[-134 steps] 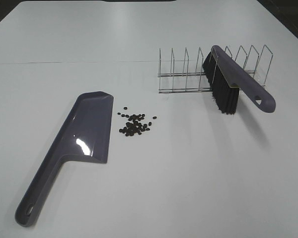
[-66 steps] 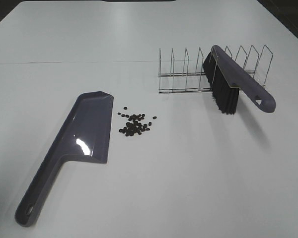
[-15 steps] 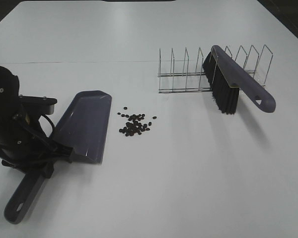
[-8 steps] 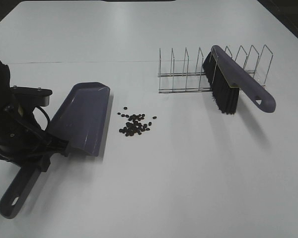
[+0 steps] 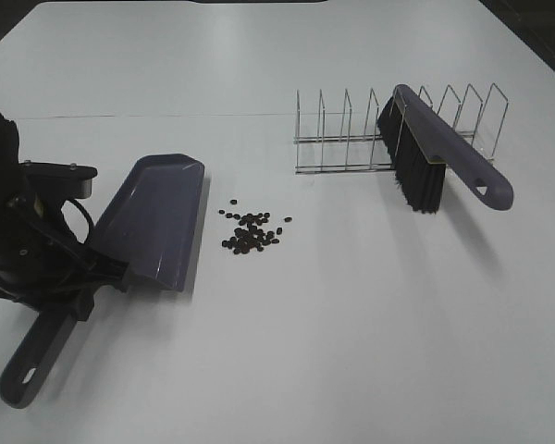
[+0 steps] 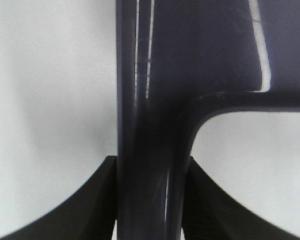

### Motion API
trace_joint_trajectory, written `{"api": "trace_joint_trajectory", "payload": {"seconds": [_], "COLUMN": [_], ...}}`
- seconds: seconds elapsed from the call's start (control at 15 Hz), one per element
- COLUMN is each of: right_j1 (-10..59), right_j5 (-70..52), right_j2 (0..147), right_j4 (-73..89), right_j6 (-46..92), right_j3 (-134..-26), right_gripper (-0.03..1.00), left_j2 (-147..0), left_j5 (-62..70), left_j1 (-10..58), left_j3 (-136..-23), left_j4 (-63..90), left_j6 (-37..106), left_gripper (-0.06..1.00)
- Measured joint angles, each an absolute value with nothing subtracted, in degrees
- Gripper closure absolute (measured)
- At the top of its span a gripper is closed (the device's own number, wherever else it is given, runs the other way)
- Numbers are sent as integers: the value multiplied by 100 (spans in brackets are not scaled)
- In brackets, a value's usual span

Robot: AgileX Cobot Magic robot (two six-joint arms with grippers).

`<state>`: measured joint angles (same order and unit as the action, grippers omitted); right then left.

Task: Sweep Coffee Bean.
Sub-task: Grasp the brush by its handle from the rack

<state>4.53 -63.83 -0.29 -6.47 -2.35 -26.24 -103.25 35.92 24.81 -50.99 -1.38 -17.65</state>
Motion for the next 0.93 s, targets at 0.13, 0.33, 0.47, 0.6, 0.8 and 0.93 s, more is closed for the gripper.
{"api": "trace_joint_trajectory", "payload": {"seconds": [0.13,0.33,0.47,0.6,0.8,0.93], "right_j1": [453,453,453,453,453,453], "right_j5": [-6383,-6411,-6549,-6578,-6337,-6176], "right_j2": [-29,120,980,2767,4091,4698], "right_j4": [-573,-338,74,808,1077,1077], "right_j6": [-229,-229,-229,-229,-229,-229], "right_j3": [-2624,-2659,-2962,-3873,-4360,-4566], "right_gripper": [-2,-2,-2,-2,-2,-2], "left_j2": [-10325,-10325,-10325,-10325,-10325,-10325], "left_j5": [3592,3592,3592,3592,3592,3581], "left_j1": [2481,2481,2481,2481,2481,2481], "left_j3": [-5099,-5099,-5099,-5099,-5099,-5099], "left_j4": [-120,-92,-92,-92,-92,-92], "left_j6": [-1765,-1765,-1765,-1765,-1765,-1765], "left_gripper": [63,63,63,63,63,63]}}
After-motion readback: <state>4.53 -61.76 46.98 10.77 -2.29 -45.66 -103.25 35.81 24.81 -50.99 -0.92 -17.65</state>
